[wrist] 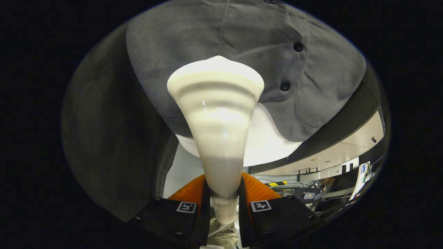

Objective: Iron the clothes twice with a garment steamer, once on the left side and once on the right side.

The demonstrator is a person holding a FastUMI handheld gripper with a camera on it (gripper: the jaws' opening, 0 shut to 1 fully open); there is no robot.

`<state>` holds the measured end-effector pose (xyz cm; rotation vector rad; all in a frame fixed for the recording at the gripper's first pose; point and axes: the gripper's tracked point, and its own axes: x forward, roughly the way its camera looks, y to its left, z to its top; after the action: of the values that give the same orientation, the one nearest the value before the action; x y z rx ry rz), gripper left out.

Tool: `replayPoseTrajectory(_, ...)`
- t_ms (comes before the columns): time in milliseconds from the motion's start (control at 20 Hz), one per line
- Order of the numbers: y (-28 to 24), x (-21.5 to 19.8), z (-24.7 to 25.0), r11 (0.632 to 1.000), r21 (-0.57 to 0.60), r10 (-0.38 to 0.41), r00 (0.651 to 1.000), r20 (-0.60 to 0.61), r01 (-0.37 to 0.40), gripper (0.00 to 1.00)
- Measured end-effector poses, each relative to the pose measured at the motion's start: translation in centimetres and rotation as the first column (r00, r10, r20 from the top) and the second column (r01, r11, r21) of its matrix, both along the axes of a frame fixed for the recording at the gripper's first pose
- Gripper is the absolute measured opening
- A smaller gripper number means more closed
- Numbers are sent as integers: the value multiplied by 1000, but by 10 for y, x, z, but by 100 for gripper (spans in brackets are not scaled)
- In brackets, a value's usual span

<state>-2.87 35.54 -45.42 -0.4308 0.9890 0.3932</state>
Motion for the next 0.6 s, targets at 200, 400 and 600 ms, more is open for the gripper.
replayPoseTrajectory(200,-11,3,29,999,27,-21,999,35,20,43)
replayPoseTrajectory(400,-26,12,65,998,56,-46,996,82,41,43)
replayPoseTrajectory(600,-45,18,107,992,104,-87,987,136,73,42)
